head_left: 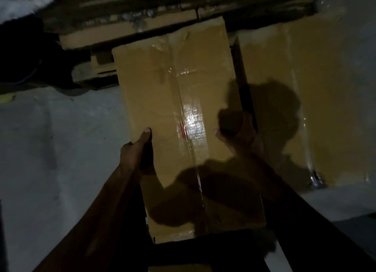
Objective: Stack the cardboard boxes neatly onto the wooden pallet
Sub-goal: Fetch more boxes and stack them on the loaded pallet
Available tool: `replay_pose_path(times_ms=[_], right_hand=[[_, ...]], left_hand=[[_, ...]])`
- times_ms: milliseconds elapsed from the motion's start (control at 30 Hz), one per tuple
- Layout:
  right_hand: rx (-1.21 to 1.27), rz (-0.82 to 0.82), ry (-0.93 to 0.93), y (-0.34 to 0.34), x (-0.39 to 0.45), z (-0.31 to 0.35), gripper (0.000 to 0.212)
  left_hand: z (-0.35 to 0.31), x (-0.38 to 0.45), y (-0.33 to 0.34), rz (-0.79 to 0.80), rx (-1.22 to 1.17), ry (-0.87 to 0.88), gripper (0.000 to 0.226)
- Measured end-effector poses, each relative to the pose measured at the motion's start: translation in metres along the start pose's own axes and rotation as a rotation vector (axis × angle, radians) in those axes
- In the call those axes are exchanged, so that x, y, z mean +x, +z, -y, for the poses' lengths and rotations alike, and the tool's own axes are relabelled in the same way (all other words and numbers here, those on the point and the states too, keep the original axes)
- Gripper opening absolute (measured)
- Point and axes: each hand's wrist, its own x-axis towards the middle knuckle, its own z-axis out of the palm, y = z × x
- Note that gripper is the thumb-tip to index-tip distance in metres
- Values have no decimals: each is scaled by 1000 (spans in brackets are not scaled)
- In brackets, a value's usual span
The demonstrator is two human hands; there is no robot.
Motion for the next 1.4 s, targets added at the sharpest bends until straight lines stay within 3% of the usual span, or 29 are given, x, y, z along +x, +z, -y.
replay_pose_path(times_ms=[100, 300, 400, 467, 567, 700, 800, 900, 1133, 1267, 1400], right_hand=[[-5, 57, -27, -24, -41, 32, 107], [-106, 84, -86, -62, -127, 106, 111], [-141, 85, -136, -77, -156, 138, 108], [-166, 68, -172, -85, -176, 160, 106], [-171, 60, -215, -91, -200, 191, 104], [-146, 62, -296, -91, -223, 222, 104], [-104, 91, -336, -86, -236, 245, 106], [-63, 111, -417, -83, -254, 273, 117], [-55, 231, -607, -90, -312, 330, 107], [-130, 256, -700, -91, -347, 372, 103], [-179, 269, -834, -79, -386, 415, 95]], left_hand=[[-10, -44, -34, -27, -30, 43, 77], [-35, -133, -103, -18, -119, 111, 74], [-50, -160, -128, -17, -77, 129, 41], [-62, -177, -145, -28, -42, 161, 44], [-74, -191, -173, -122, -81, 217, 28], [-92, -207, -204, -188, -108, 252, 78], [-106, -221, -226, -217, -140, 270, 57], [-121, -240, -249, -243, -183, 303, 50], [-147, -298, -310, -372, -259, 294, 65], [-155, -335, -351, -454, -222, 298, 87], [-154, -368, -391, -589, -196, 290, 88]])
